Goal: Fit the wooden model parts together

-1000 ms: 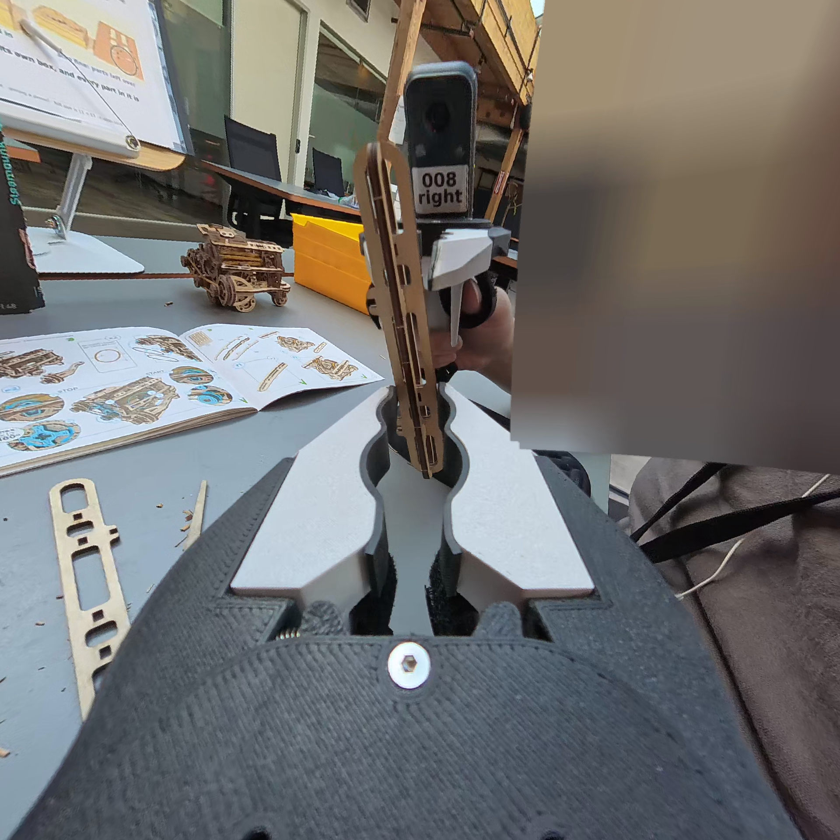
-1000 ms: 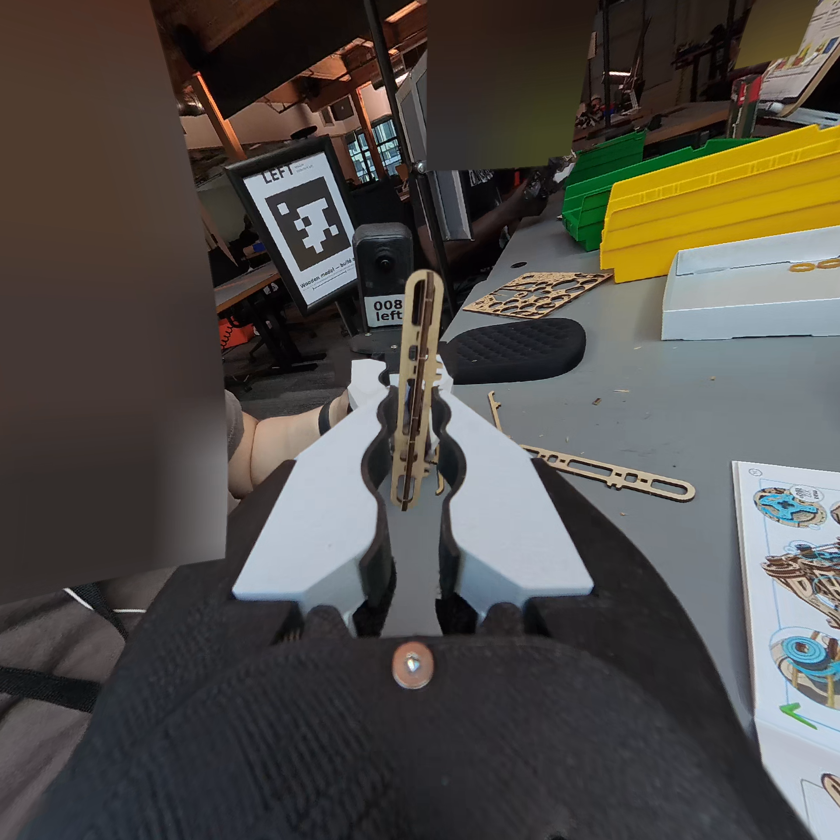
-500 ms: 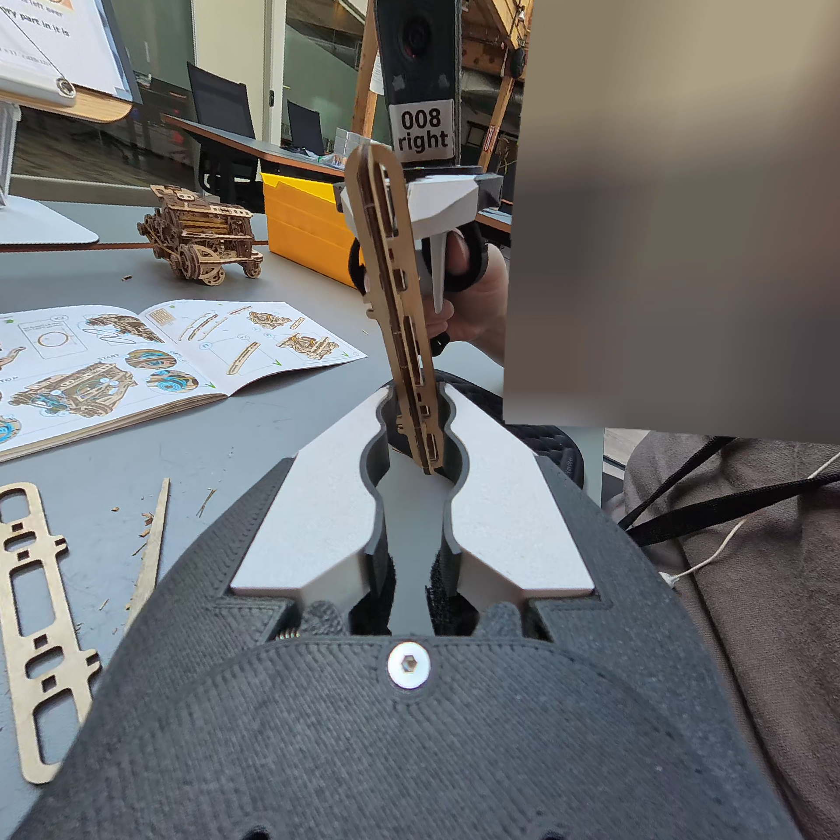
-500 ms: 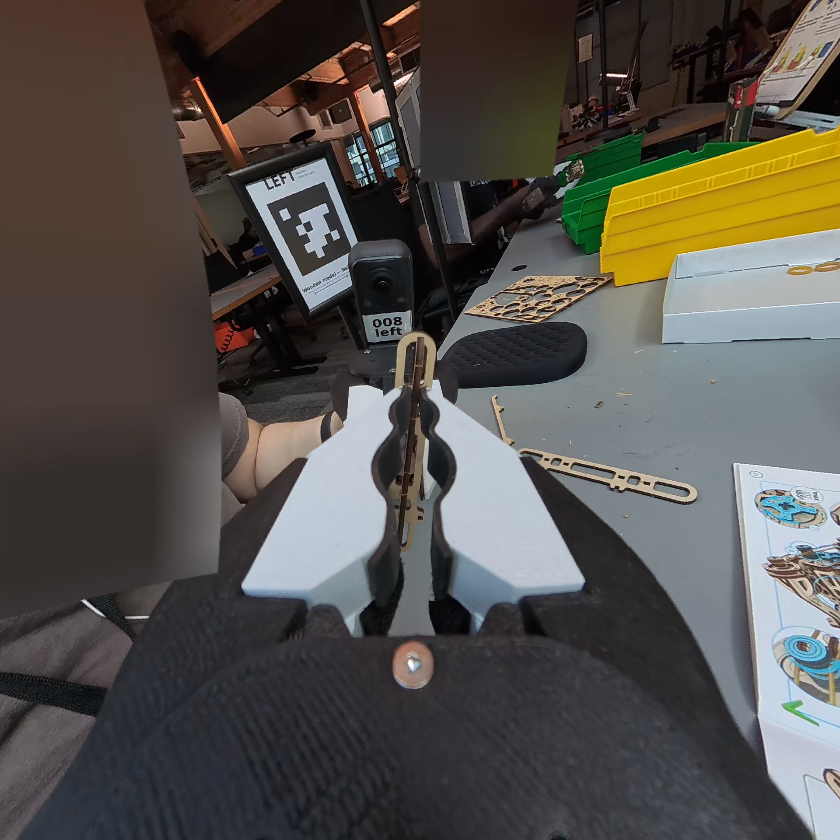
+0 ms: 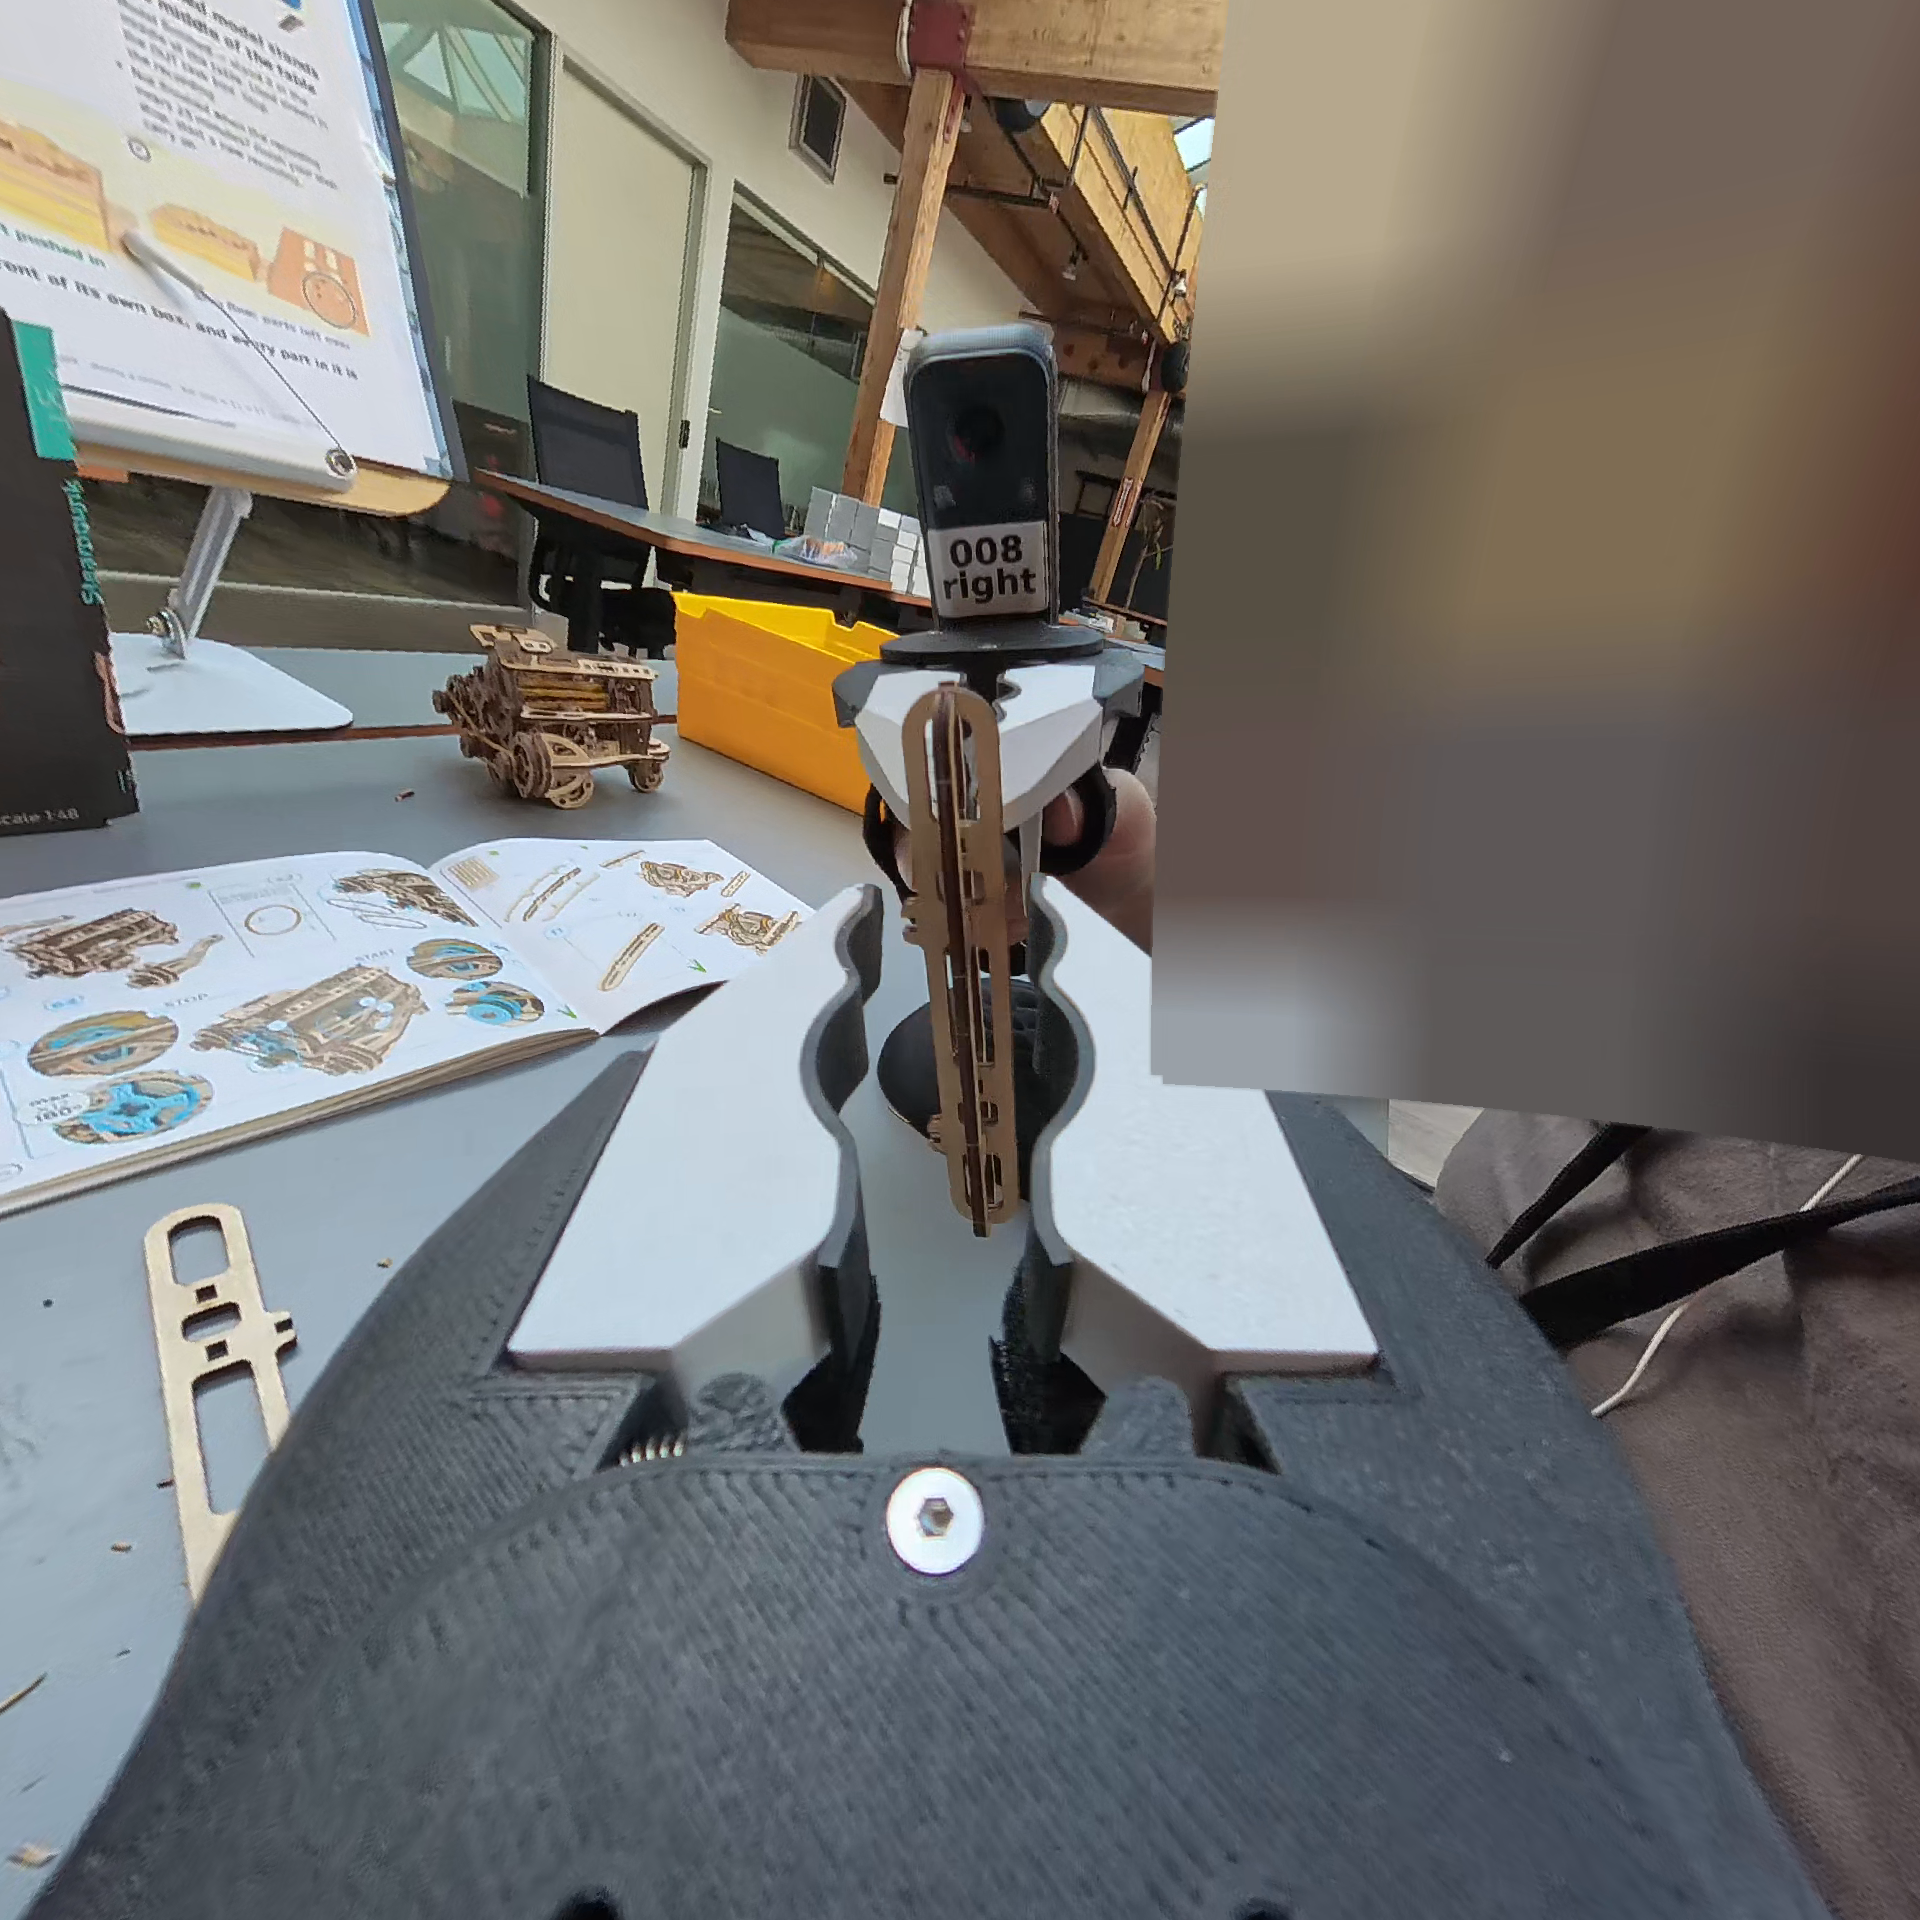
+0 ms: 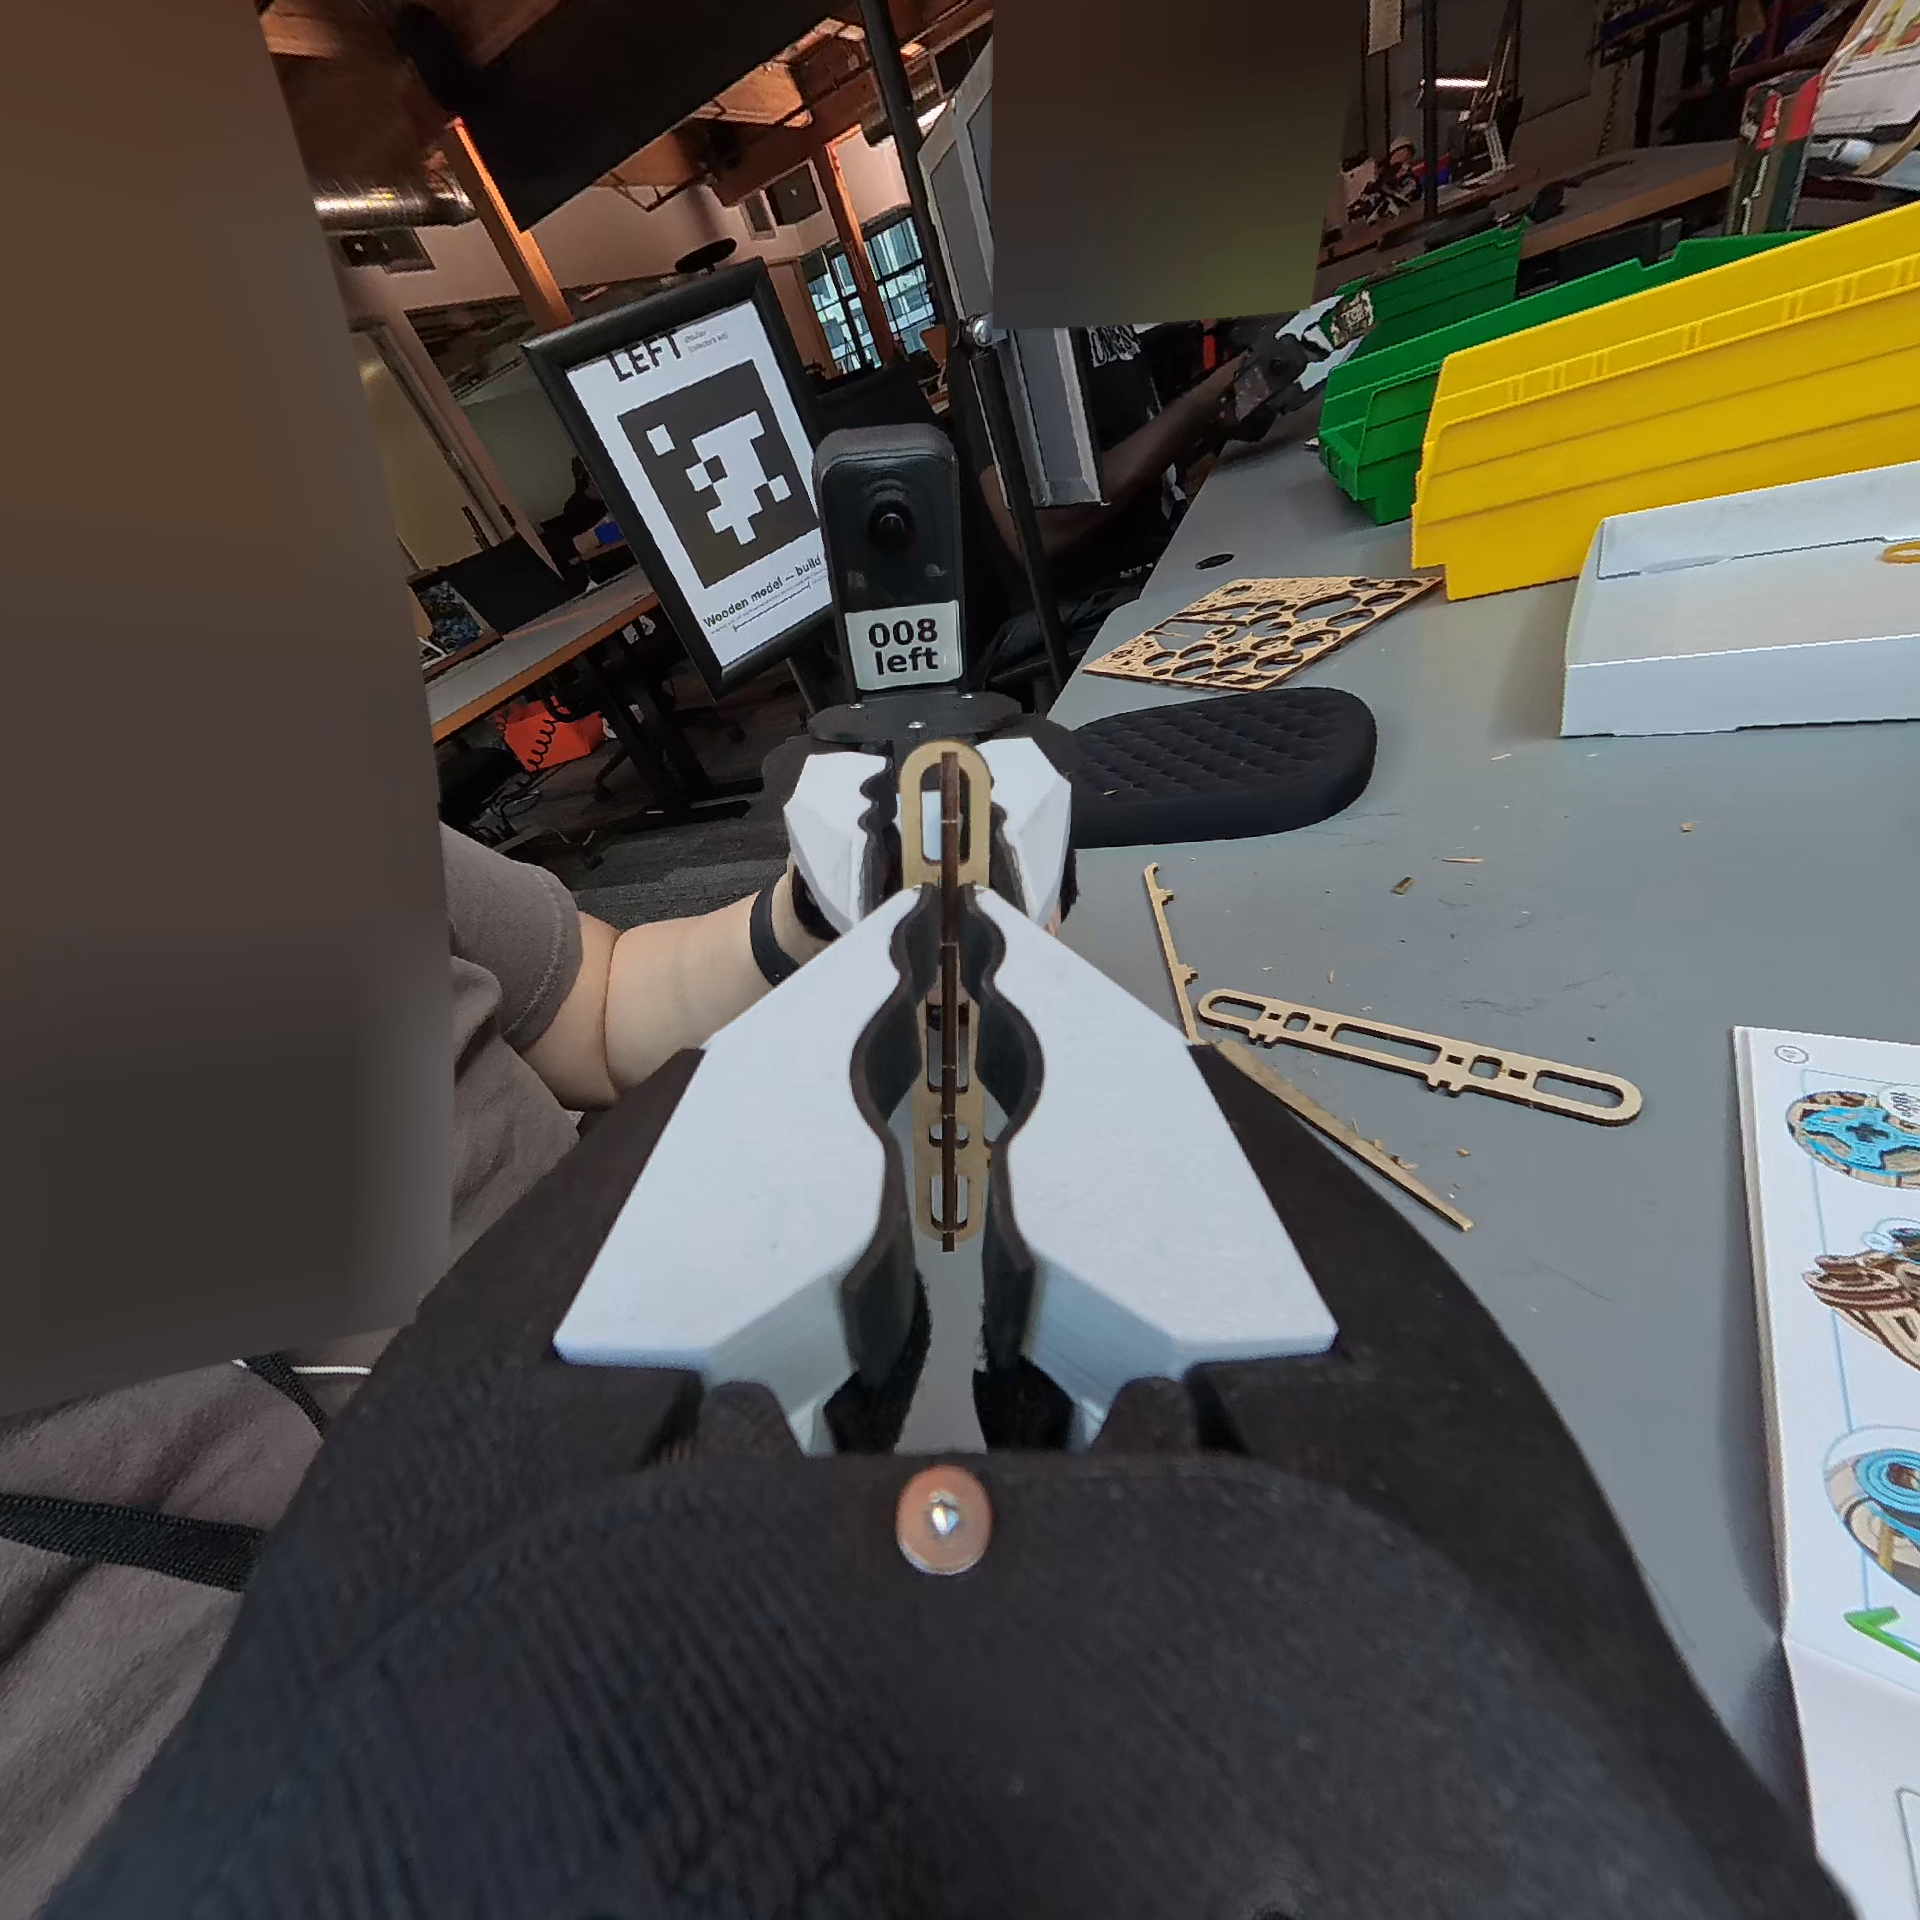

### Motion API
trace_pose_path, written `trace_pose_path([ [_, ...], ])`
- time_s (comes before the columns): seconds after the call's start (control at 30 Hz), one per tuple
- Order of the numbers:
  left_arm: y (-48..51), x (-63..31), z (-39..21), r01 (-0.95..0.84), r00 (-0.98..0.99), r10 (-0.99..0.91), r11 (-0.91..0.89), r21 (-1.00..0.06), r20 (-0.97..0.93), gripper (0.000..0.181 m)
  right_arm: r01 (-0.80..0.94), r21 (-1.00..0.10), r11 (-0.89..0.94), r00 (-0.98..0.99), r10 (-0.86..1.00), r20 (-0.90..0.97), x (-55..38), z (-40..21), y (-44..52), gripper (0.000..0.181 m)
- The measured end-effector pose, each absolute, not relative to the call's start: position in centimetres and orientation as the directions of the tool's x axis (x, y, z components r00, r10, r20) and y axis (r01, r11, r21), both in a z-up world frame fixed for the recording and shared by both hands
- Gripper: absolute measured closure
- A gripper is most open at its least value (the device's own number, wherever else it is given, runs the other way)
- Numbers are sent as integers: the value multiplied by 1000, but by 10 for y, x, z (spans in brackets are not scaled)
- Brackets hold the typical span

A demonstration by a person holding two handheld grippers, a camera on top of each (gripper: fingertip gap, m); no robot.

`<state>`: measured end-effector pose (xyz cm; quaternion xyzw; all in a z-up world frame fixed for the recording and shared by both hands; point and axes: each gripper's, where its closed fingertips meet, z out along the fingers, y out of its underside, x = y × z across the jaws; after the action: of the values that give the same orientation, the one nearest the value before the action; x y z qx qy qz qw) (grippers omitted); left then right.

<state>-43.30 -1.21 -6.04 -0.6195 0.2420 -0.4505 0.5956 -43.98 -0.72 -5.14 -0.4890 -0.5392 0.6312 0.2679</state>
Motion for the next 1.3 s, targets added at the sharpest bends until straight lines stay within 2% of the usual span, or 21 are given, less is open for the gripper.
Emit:
trace_pose_path([
  [0.23,-13,-428,-51,208,473,-859,-105,-973,194,167,186,-954,-234,-395,872,-291,-440,-51,-14,181],
  [1.3,-11,-425,-58,153,543,-829,-55,-987,131,167,195,-963,-187,-398,882,-252,-438,-57,-14,181],
])
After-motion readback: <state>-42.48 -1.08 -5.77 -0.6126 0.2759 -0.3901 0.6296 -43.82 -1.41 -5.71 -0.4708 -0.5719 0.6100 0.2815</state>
